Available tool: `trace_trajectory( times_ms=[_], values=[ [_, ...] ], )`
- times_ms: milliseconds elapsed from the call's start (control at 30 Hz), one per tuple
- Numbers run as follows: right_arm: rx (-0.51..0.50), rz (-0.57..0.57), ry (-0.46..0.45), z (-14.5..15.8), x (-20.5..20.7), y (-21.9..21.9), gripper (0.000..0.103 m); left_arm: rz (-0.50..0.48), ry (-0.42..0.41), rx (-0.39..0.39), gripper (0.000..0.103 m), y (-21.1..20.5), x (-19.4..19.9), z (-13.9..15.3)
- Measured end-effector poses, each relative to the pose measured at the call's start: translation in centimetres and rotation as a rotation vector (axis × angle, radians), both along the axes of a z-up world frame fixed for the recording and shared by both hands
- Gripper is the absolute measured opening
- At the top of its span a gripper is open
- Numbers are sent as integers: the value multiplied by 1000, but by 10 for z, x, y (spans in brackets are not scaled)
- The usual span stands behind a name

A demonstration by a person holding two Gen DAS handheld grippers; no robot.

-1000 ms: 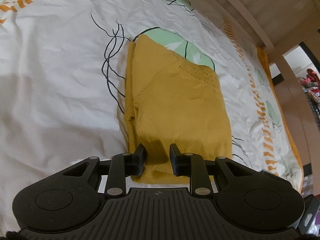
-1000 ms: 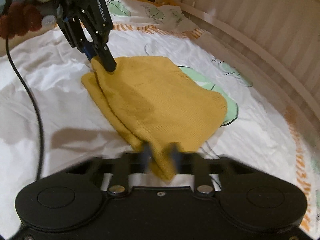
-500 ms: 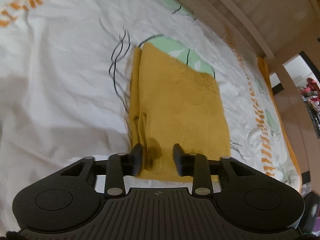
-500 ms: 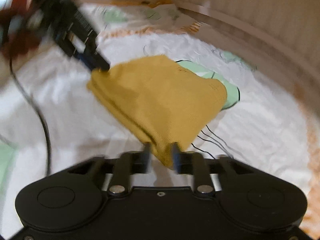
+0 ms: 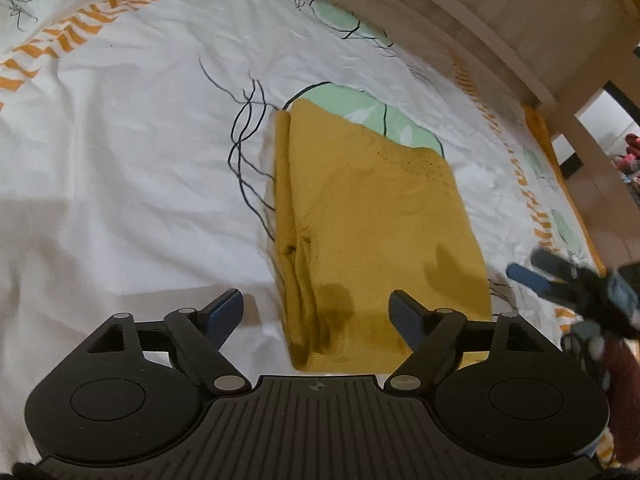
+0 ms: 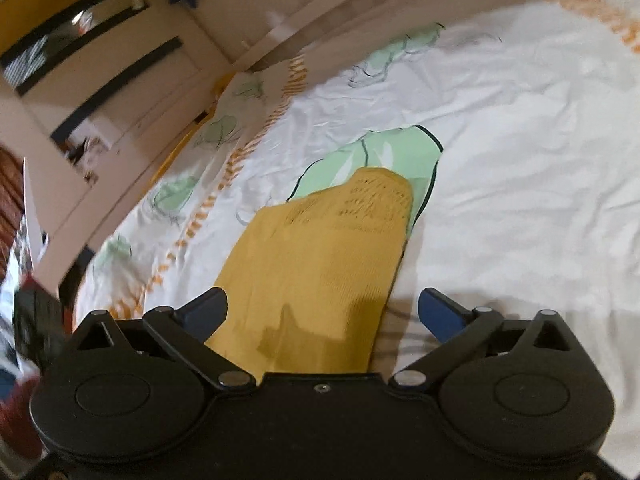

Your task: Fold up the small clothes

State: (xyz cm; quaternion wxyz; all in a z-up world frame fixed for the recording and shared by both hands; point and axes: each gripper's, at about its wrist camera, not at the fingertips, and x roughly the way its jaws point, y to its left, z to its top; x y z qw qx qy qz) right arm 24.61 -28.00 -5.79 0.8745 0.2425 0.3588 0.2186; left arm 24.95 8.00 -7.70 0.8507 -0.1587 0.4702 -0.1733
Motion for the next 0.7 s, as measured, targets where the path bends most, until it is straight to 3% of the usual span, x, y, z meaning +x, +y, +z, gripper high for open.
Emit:
trace_trajectory(
  times_ms=[133, 300, 533, 700],
  values=[
    [101, -27, 58, -16, 21, -5, 103, -30, 37, -6, 93, -6, 4, -11],
    [153, -13, 106, -34, 42, -7, 103, -47, 46, -24, 102, -17, 12, -18],
    [228, 35, 95, -41, 68, -4, 103, -71, 61, -83, 102, -34, 27, -26],
    [220, 78, 83, -44, 83, 4, 103, -77, 66, -107, 102, -41, 31, -28]
  ],
)
